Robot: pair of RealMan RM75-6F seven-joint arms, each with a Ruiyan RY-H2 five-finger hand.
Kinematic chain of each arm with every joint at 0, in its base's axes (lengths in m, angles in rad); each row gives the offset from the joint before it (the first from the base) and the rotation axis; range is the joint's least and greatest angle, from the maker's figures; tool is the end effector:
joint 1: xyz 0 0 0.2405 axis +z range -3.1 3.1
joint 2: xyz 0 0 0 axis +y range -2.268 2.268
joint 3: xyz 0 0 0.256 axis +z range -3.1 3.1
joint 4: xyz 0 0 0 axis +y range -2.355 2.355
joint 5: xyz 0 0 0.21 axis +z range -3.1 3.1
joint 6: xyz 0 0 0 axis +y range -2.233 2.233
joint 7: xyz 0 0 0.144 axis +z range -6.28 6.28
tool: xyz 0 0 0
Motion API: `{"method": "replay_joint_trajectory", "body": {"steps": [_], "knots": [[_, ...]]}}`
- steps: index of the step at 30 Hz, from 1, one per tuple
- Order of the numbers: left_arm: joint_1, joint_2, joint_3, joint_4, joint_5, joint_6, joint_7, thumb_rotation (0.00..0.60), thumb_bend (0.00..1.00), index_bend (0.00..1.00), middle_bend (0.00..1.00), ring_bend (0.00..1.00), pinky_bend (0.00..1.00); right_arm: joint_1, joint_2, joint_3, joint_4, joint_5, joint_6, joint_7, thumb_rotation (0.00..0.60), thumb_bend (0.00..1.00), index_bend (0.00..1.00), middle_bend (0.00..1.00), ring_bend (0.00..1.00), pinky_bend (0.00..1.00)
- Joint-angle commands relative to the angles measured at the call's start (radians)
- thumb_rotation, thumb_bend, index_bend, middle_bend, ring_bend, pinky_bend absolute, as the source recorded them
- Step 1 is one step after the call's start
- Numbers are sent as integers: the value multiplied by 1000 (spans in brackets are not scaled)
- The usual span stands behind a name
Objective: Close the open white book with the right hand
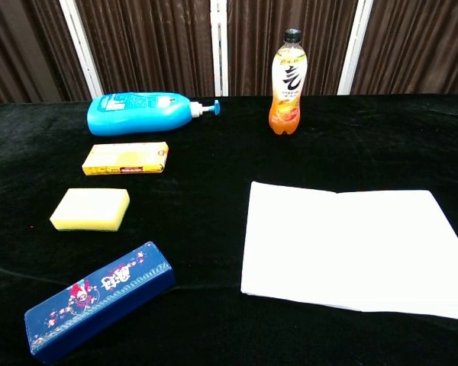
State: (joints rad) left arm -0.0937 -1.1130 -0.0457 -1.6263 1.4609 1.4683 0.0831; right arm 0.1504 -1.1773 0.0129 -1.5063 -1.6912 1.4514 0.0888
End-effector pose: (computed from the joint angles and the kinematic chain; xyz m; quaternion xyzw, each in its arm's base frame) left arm -0.3134 0.1826 0.1590 -0.6024 -0.3776 -0.3573 0.6058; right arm -0.2954 -0.1913 0.1290 0.6670 -0.3592 0.4226 0.4975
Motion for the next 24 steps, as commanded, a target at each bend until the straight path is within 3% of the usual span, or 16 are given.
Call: {"method": "replay_joint_trajectory", "body": {"steps": [1,7,10,24], "knots": [[-1,-1,0,-2,-4,-3,7,600,215,0,0,0,0,45,-24,-52,3,-73,-51,63,600,122,0,0,0,0],[-1,-2,-2,-3,-11,-7,13,600,215,0,0,0,0,90,-66,-72,-15,-120,-104,62,600,122,0,0,0,0],[1,1,-6,-1,-19,-5,4,600,216,0,0,0,0,132,-137,-83,-35,-141,-177,26,600,121,0,0,0,0],[-1,4,-18,7,-49,-18,-9,600,216,0,0,0,0,184,-348,-28,-41,3,-302,-114,600,121,0,0,0,0]]}}
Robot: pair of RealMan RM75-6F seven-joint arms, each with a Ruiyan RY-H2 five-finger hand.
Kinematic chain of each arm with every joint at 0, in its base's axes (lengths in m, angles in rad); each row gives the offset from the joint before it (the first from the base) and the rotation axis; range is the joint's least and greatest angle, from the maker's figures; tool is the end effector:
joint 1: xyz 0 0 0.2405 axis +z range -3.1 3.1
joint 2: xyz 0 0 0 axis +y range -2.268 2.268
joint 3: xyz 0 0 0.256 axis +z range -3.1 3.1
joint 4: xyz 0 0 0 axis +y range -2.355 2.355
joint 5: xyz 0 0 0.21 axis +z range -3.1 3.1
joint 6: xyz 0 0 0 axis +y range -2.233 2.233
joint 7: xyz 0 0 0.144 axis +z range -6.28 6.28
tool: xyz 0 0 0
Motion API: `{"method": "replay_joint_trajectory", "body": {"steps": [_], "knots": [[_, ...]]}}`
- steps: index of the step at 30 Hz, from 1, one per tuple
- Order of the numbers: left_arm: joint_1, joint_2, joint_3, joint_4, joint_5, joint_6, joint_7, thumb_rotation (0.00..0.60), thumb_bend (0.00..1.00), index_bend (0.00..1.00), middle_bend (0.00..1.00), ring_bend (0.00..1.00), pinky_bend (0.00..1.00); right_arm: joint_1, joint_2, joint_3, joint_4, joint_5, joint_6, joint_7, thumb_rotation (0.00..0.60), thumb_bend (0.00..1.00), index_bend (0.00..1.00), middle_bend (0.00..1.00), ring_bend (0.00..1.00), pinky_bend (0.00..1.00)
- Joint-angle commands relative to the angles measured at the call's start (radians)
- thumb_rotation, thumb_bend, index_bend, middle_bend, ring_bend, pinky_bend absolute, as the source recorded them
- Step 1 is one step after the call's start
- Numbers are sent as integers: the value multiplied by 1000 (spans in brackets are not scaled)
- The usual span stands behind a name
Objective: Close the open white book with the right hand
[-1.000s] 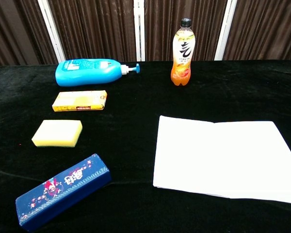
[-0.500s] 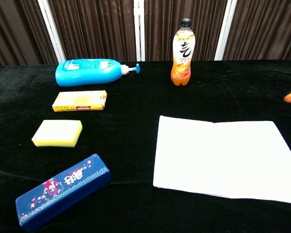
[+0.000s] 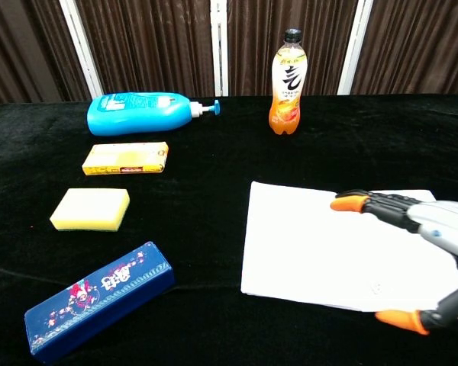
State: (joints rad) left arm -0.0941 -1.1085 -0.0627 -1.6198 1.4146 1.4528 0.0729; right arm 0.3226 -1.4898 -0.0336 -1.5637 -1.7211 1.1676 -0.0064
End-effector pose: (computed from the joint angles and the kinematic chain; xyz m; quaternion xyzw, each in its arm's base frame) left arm -0.3204 0.1862 0.1641 -0.5873 -0.3878 -0.3504 0.6180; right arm -0.2072 -0.1978 -0.0102 0.7348 -0.4204 0.4342 0.3081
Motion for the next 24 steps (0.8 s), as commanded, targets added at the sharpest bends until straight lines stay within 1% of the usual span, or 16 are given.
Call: {"method": "replay_joint_trajectory", "body": {"steps": [1,12,16,24], "knots": [[-2,-2,-1,1,-6,-6,4,600,216,0,0,0,0,15,-51,24,25,47,-24,-23,600,122,0,0,0,0],[-10,-7,-16,9,-50,-27,20,600,220,0,0,0,0,47,-142,40,75,107,-66,-23,600,122,0,0,0,0],[-7,-3,-20,9,-56,-26,7,600,220,0,0,0,0,64,-196,53,103,142,-92,-52,600,122,0,0,0,0],[-8,0,-27,14,-75,-35,-8,600,220,0,0,0,0,74,-262,66,159,193,-99,-97,600,123,0,0,0,0]]}}
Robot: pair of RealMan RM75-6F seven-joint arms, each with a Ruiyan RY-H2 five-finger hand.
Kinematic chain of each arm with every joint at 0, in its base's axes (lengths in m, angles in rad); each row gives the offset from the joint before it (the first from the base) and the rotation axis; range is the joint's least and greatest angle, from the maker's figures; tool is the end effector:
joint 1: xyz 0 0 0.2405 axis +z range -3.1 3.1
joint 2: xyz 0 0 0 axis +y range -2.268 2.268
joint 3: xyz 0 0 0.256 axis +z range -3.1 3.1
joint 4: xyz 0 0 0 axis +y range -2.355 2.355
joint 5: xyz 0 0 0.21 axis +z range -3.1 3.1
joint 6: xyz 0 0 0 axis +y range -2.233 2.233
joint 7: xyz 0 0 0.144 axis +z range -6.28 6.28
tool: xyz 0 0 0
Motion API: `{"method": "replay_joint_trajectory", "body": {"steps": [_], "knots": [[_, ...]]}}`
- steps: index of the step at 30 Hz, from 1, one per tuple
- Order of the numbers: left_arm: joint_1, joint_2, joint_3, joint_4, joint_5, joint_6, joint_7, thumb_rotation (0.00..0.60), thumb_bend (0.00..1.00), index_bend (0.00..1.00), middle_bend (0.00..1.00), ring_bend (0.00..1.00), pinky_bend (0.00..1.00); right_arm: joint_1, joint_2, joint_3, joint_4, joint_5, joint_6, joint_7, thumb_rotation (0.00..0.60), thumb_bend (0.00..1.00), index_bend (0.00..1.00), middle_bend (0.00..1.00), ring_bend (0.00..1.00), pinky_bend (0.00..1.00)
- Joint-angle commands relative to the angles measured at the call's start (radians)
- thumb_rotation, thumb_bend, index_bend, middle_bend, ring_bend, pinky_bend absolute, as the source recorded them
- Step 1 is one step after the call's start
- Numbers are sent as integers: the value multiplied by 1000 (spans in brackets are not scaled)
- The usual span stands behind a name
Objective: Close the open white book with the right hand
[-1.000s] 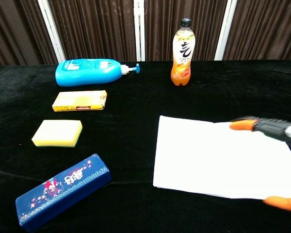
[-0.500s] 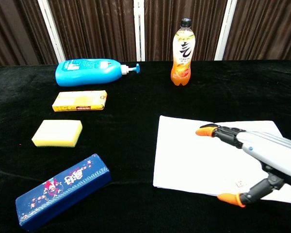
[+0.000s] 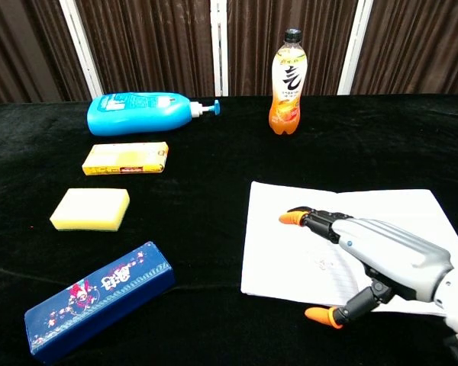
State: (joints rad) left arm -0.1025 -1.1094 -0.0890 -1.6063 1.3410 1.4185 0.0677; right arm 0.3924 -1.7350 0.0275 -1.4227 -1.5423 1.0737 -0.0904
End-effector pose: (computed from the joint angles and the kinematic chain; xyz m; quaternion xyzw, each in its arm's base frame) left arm -0.3306 0.1936 0.1686 -0.5667 -0.4035 -0.3379 0.6339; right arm -0.1818 -0.2203 -0.0765 0.7197 -0.4567 0.4204 0.3109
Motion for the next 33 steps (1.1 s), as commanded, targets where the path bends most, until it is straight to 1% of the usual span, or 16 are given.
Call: {"method": "replay_joint_trajectory", "body": {"steps": [1,10,19,21,26,29,33], "knots": [[0,1,-2,1,-2,1,-5,600,220,0,0,0,0,6,-27,7,29,21,-5,-18,600,123,0,0,0,0],[2,-1,-5,2,-5,5,-14,600,220,0,0,0,0,9,-86,17,97,41,22,-41,600,125,0,0,0,0],[1,0,-5,1,-5,0,-21,600,220,0,0,0,0,3,-138,16,168,34,69,-75,600,130,0,0,0,0],[2,1,-4,-2,-2,3,-23,600,220,0,0,0,0,-5,-174,19,226,12,124,-100,600,152,0,0,0,0],[4,1,-4,-2,2,8,-24,600,220,0,0,0,0,-24,-239,21,348,-36,239,-57,600,315,0,0,0,0],[4,1,-3,-3,2,6,-23,600,220,0,0,0,0,-31,-258,28,388,-45,279,-42,600,358,0,0,0,0],[2,1,0,-8,7,3,-20,600,220,0,0,0,0,-34,-272,39,433,-44,306,-35,600,385,0,0,0,0]]}}
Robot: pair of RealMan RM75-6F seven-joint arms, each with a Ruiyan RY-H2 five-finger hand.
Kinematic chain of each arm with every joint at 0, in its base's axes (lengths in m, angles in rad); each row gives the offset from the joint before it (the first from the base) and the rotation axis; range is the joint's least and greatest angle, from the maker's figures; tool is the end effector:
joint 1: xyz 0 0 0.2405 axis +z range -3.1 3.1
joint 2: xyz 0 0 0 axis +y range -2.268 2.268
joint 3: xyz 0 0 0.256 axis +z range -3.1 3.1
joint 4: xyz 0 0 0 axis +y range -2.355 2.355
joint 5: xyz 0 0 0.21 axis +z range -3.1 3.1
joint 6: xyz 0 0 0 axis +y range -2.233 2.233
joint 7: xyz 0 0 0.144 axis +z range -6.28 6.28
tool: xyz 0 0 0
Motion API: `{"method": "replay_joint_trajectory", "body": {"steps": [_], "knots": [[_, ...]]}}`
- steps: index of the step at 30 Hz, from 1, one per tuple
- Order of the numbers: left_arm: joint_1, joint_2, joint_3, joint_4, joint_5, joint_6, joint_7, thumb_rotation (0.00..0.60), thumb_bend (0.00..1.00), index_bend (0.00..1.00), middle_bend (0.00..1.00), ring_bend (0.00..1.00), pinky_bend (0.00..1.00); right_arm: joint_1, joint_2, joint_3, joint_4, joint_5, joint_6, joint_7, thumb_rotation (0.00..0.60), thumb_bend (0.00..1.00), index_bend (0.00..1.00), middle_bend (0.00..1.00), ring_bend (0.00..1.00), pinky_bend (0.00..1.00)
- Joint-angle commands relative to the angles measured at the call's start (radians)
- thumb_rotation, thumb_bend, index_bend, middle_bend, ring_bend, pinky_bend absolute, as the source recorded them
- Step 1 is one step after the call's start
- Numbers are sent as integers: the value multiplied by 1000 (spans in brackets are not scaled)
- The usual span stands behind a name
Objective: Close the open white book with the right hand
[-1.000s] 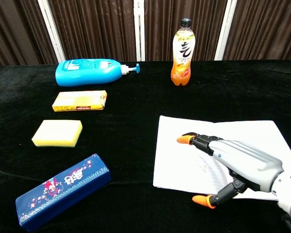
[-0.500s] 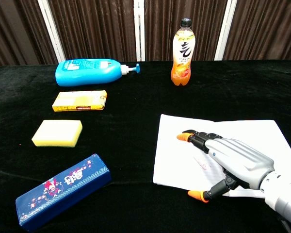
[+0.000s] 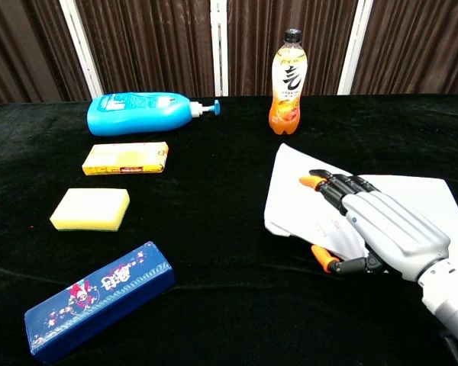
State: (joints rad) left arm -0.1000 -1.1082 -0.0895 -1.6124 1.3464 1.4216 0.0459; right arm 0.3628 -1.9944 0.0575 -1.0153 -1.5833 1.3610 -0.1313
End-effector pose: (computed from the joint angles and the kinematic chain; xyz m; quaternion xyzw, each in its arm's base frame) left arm -0.3290 0.1929 0.1684 -0.5624 -0.4096 -0.3473 0.6288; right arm -0.1952 -0.2371 -0.0952 0.6706 -0.3587 0.4726 0.4454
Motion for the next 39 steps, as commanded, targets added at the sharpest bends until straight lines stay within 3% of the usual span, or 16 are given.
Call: {"method": "replay_joint_trajectory", "body": {"steps": [1,6,14,20,34,39], "knots": [[0,0,2,-2,3,1,3,600,220,0,0,0,0,-5,-16,14,36,-2,27,6,600,396,0,0,0,0],[0,-4,2,-3,6,3,4,600,220,0,0,0,0,-30,-45,61,72,32,95,29,600,442,0,0,0,0],[-1,-5,5,-11,1,-3,21,600,220,0,0,0,0,-88,-65,162,33,126,205,-26,600,465,0,0,0,0],[0,-5,5,-17,1,1,29,600,220,0,0,0,0,-111,-22,217,-8,187,217,-51,600,447,0,0,0,0],[-7,-8,10,-28,17,0,44,600,220,0,0,0,0,-178,128,232,-117,219,256,-2,600,241,0,0,0,0],[-14,-11,8,-30,25,-1,49,600,220,0,0,0,0,-193,166,221,-146,208,268,22,600,229,0,0,0,0]]}}
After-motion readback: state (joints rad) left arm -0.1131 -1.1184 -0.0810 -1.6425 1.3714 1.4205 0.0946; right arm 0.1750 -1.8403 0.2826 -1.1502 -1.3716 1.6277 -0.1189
